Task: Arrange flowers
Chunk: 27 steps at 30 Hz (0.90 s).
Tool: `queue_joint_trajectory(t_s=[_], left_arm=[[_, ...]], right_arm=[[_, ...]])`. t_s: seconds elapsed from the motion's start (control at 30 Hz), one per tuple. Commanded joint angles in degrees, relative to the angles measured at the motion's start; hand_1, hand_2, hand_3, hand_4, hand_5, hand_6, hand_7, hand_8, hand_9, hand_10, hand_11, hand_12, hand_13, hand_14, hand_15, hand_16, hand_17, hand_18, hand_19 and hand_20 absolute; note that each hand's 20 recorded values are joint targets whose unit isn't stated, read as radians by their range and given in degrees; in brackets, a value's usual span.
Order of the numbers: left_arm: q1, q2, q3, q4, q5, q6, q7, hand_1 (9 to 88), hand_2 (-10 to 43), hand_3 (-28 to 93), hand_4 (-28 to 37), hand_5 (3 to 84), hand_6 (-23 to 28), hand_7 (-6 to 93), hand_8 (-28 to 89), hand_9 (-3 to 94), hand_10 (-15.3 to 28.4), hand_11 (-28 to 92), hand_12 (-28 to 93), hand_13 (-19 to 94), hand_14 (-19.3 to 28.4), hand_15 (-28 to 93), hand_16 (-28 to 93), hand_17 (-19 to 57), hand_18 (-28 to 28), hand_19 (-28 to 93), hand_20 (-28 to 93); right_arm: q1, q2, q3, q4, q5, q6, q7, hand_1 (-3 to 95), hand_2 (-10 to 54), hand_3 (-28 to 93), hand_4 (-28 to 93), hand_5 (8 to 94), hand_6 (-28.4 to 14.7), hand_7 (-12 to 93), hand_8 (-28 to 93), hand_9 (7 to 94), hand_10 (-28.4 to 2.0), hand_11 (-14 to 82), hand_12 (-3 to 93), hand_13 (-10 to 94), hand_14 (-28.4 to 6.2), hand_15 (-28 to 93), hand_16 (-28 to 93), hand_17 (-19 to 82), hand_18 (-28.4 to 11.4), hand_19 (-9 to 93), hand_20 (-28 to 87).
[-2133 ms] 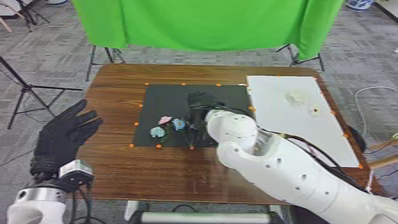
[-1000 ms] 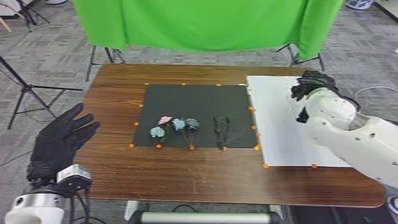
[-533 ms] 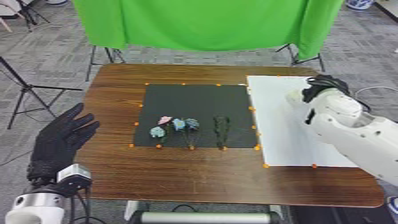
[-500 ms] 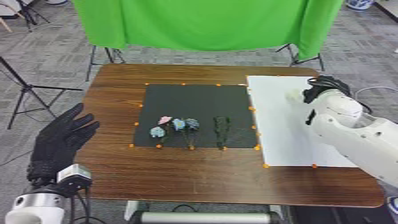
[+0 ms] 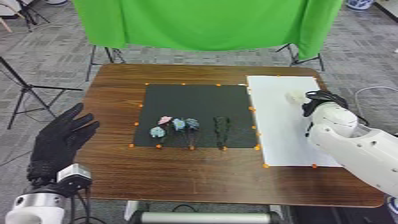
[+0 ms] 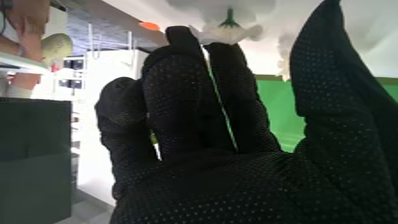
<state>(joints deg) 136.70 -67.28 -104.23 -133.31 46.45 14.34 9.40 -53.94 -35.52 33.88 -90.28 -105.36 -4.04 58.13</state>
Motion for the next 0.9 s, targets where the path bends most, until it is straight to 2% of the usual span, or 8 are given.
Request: queue_joint_trajectory(t_s=[0.03, 0.2, 0.33, 0.47, 0.57, 0.7, 0.83, 0.9], left_arm=[[0.3, -0.37, 0.35, 0.04, -0.1, -0.26, -0.35, 25.1, 5.9, 82, -18.7, 38.9, 10.5, 13.0, -9, 36.5, 20.4, 27, 9, 27, 27.2, 50, -10, -8.5, 24.1, 60, -6], [0.6, -0.53, 0.17, -0.03, -0.12, -0.19, -0.3, 25.2, 5.9, 82, -18.7, 38.8, 10.5, 13.1, -9, 36.5, 20.4, 27, 9, 27, 27.1, 50, -10, -8.5, 24.1, 60, -5], [0.5, -0.5, 0.24, 0.06, -0.13, -0.28, -0.32, 25.2, 5.9, 82, -18.6, 38.9, 10.5, 13.1, -9, 36.6, 20.3, 27, 9, 27, 27.1, 50, -10, -8.5, 24.1, 60, -5], [0.2, -0.44, 0.37, 0.1, -0.08, -0.41, -0.43, 25.3, 5.9, 82, -18.6, 38.9, 10.5, 13.1, -9, 36.5, 20.4, 27, 9, 27, 27.2, 50, -10, -8.5, 24.1, 60, -5], [0.4, -0.41, 0.35, 0.04, -0.08, -0.27, -0.37, 25.2, 5.8, 82, -18.6, 38.9, 10.5, 13.1, -9, 36.5, 20.4, 27, 9, 27, 27.2, 50, -10, -8.5, 24.1, 60, -6], [0.5, -0.47, 0.34, 0.02, -0.13, -0.26, -0.29, 25.3, 5.8, 82, -18.6, 38.8, 10.5, 13.1, -9, 36.5, 20.4, 27, 9, 27, 27.2, 50, -10, -8.5, 24.1, 60, -6], [1.0, -0.56, 0.26, -0.04, -0.37, 0.15, -0.13, 25.3, 5.8, 82, -18.6, 38.9, 10.5, 13.0, -9, 36.6, 20.4, 27, 9, 27, 27.2, 50, -10, -8.5, 24.1, 60, -6], [1.2, -0.6, 0.09, -0.21, -0.09, -0.25, 0.1, 25.4, 5.8, 82, -18.6, 38.9, 10.5, 13.0, -9, 36.6, 20.3, 27, 9, 27, 27.2, 50, -10, -8.5, 24.1, 60, -6]], right_arm=[[0.1, -0.3, 0.4, 0.3, -0.3, -1.3, 1.0, 30.4, -7.7, 90, -28, 53.4, -7.3, 20, -14, 55.7, -18.7, 21.4, 13.0, 67, -10.3, 84, 8, 37, -23.4, 93, 50], [0.4, 0.4, -1.2, 0.7, -1.1, 0.5, 2.5, 34.6, -8.4, 90, -28, 56.0, -6.0, 21, -15, 60.3, -17.2, 22.3, 12.9, 69, -9.5, 83, 8, 38, -23.6, 93, 49], [1.6, 0.6, -3.8, 1.4, -2.3, 2.1, 3.9, 43.6, -9.4, 90, -28, 61.6, -4.3, 22, -15, 69.1, -15.4, 23.7, 12.7, 74, -7.5, 80, 10, 42, -24.0, 93, 48], [3.9, 1.5, -8.8, 1.8, -5.1, 7.7, 4.2, 53.3, -9.5, 82, -28, 69.6, -3.6, 28, -5, 83.5, -10.6, 12.5, 26.6, 81, -4.6, 77, 14, 45, -23.8, 93, 47], [5.3, 2.0, -11.1, 1.6, -6.7, 10.1, 3.7, 55.6, -9.5, 81, -28, 77.4, -1.2, 31, -1, 91.5, -8.1, 11.9, 30.6, 86, -3.5, 75, 15, 47, -23.8, 93, 47], [8.0, 3.0, -15.1, 1.3, -8.7, 14.0, 3.9, 55.9, -9.5, 81, -28, 79.4, -0.6, 30, -1, 92.8, -7.9, 12.7, 30.3, 87, -3.2, 75, 16, 48, -23.9, 93, 48], [8.1, 2.9, -14.7, 0.8, -10.3, 15.7, 3.9, 55.5, -9.5, 82, -28, 81.5, -0.1, 29, -1, 93.4, -7.9, 14.7, 29.8, 87, -3.2, 75, 16, 48, -23.9, 93, 48], [6.8, 2.6, -12.1, 0.0, -11.1, 16.7, 3.3, 55.3, -9.5, 83, -28, 82.0, 0.0, 28, 0, 93.5, -7.8, 14.9, 29.7, 88, -3.3, 75, 16, 48, -23.9, 93, 48]])
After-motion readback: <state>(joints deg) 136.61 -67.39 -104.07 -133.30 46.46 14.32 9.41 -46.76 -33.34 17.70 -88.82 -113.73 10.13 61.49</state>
